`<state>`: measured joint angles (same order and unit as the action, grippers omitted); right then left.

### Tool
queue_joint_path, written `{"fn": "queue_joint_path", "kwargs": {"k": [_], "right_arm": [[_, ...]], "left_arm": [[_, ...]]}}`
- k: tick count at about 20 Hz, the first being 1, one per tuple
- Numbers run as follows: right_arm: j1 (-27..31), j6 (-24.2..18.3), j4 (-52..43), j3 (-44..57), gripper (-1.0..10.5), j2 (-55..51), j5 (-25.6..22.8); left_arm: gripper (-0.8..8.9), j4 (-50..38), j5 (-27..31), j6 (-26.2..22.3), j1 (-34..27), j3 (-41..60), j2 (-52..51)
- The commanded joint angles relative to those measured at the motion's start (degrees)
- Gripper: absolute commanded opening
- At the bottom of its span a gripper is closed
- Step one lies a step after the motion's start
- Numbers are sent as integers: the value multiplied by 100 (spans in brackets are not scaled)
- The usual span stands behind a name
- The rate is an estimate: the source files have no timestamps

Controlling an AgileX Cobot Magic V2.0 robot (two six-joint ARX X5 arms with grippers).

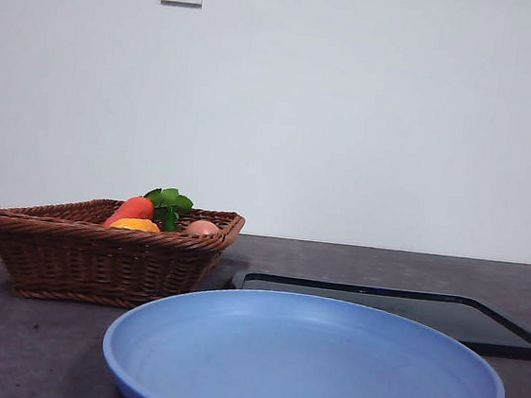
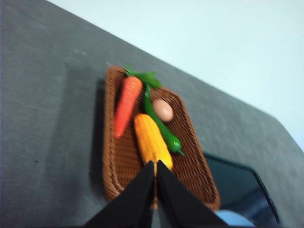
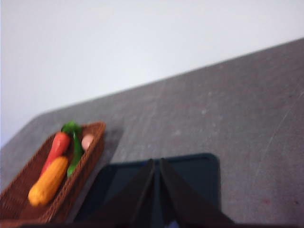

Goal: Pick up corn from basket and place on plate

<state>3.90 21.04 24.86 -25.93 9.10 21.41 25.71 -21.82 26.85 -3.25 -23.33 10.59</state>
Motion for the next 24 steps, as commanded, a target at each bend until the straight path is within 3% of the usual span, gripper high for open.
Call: {"fn": "queue_joint_path", "kwargs": {"k": [1,5,10,14,18,20,22,24], "right_arm": [[-2,-632,616,-573,3,424,170],[-7,-1239,1604,-1257,3,1097,557],[-17,-1888,2859,-1958,3,1823,625],[-140,-2166,3501,-2347,3,2232,621],[-367,-2170,3506,-2476,4,2472,616],[-400,-2087,3501,-2476,91,2566,616],[-409,-1961,3499,-2476,279,2647,621],[-470,-1952,3499,-2476,327,2763,627]], "left_arm": [[7,345,-254,-566,-13,-472,378],[7,1003,-566,-1143,-11,-1106,938],[7,1784,-732,-1650,-2,-1727,1497],[7,2232,-846,-1851,68,-1974,1801],[18,2441,-866,-1864,136,-2011,1967],[132,2441,-863,-1825,136,-2011,1971],[327,2444,-863,-1823,136,-2011,1971],[414,2444,-863,-1823,138,-2011,1971]]}}
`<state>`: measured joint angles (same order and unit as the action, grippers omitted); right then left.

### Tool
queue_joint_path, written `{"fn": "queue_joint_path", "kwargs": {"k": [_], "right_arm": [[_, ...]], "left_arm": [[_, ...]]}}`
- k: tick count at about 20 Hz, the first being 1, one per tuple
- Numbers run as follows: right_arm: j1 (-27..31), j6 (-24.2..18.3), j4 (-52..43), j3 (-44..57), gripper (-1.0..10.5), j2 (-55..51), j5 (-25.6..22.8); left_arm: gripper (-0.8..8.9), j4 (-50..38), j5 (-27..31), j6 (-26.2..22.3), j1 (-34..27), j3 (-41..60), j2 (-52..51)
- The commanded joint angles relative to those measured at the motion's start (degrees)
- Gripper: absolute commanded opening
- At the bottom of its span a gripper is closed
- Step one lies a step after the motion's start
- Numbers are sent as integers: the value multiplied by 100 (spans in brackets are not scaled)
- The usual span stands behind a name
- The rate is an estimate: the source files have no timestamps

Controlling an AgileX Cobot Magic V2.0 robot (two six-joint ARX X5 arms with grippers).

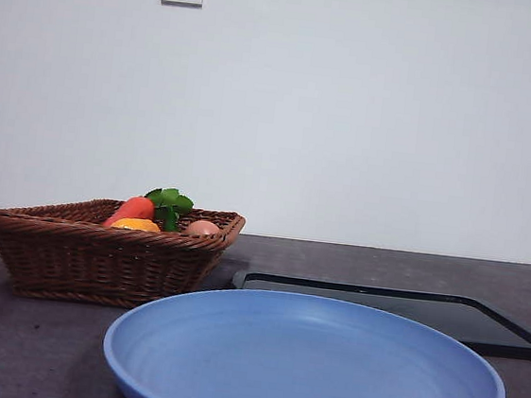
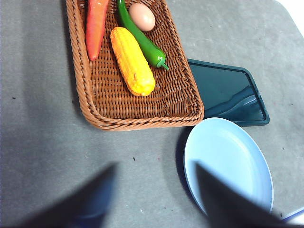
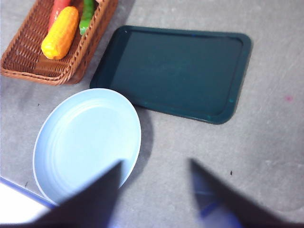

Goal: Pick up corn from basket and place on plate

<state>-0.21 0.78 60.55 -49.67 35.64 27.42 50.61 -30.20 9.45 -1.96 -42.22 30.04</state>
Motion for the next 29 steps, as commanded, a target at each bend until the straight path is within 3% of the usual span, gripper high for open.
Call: {"fn": "queue_joint_path", "kwargs": {"k": [1,6,21,25,29], "right_arm": [[-120,74,-70,-103,327,181,52],[-566,205,-295,-103,327,955,177],[-2098,186,-2087,-103,325,4970,101],[-2271,177,-2315,-103,257,5477,103],[-2387,133,-2424,-103,90,5576,103]], "left_arm": [[414,-46,-26,-85,11,-122,26],[414,-52,-28,-85,11,-122,26],[414,-59,-26,-83,11,-122,26],[414,-61,-26,-83,11,-122,26],[414,-66,-26,-83,11,-122,26]]}}
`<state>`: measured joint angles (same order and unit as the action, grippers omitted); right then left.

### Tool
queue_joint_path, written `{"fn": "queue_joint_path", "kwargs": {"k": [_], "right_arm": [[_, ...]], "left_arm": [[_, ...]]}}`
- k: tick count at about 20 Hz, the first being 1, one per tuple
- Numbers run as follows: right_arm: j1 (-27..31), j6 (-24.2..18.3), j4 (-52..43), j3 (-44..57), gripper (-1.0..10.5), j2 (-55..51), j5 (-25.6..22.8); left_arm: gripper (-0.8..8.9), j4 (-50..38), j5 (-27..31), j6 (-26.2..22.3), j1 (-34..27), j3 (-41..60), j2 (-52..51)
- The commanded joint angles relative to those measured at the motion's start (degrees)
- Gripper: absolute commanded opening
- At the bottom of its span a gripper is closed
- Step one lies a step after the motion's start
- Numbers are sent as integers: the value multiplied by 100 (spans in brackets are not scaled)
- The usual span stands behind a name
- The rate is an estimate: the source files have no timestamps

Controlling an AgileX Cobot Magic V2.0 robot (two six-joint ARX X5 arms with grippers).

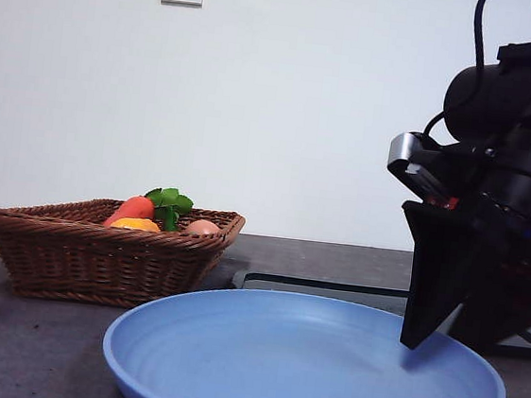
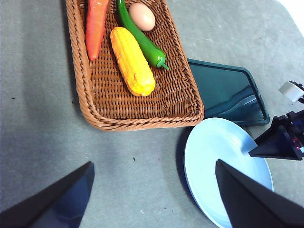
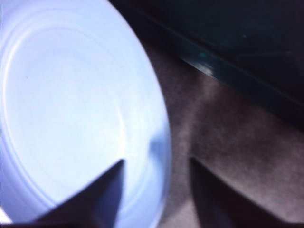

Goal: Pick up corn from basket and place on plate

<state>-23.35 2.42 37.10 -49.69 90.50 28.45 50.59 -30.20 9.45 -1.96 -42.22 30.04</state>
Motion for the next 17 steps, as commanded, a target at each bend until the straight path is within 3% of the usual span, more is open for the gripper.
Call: {"fn": "queue_joint_path", "kwargs": {"k": [1,2,11,17], "right_arm": [[-90,-31,-111,-101,39,90,0],[-90,-31,-111,-101,0,90,0],[-92,-48,376,-103,2,-468,17],[-87,-2,1191,-103,2,-2138,42]], "left_arm": [[414,-72,-26,-85,11,-122,46],[413,-85,-26,-83,11,-122,68],[412,-531,-11,-66,323,-275,831],[412,-1086,870,39,1174,-966,2253]]}}
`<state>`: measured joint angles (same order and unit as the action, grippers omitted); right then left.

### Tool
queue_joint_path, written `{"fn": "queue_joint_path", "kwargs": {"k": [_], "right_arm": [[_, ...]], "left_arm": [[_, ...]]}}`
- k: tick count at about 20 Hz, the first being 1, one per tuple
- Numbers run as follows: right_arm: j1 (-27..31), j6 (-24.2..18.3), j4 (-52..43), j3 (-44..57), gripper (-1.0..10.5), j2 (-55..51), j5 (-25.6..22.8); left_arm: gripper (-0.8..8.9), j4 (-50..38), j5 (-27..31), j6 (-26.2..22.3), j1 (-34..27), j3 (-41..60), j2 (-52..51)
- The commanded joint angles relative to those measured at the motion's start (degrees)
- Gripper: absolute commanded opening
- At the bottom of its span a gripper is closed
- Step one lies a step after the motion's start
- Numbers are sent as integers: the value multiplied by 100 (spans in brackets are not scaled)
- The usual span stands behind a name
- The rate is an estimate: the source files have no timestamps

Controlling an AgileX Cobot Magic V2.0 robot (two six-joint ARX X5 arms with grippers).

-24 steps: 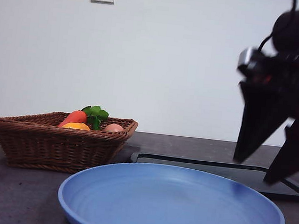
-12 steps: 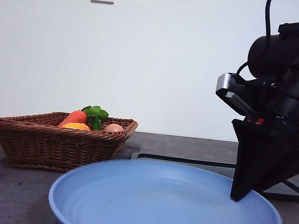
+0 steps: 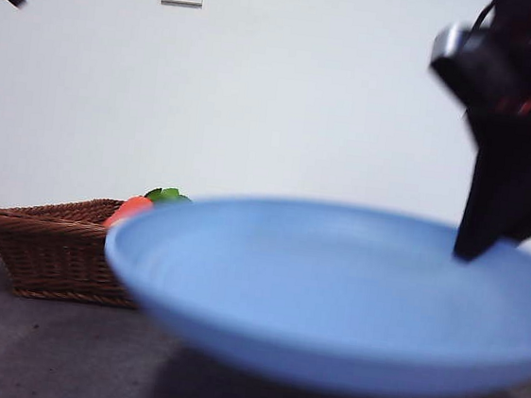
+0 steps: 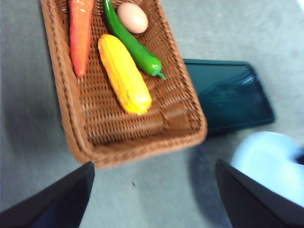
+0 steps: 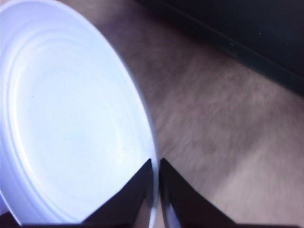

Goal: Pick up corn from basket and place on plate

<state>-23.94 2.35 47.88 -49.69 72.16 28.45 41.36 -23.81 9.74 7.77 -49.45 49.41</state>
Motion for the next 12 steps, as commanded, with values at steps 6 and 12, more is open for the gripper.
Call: {"fn": "queue_joint_path", "kwargs": {"k": [6,12], "right_arm": [[-26,476,457,-142,2,-1882,-199],[-22,824,688,-184,2,-2859,-656]], "left_arm": [[412,-369,1696,13,1167,-1469,2459],[412,-323,2116,9,1596,-2704,4527]]}}
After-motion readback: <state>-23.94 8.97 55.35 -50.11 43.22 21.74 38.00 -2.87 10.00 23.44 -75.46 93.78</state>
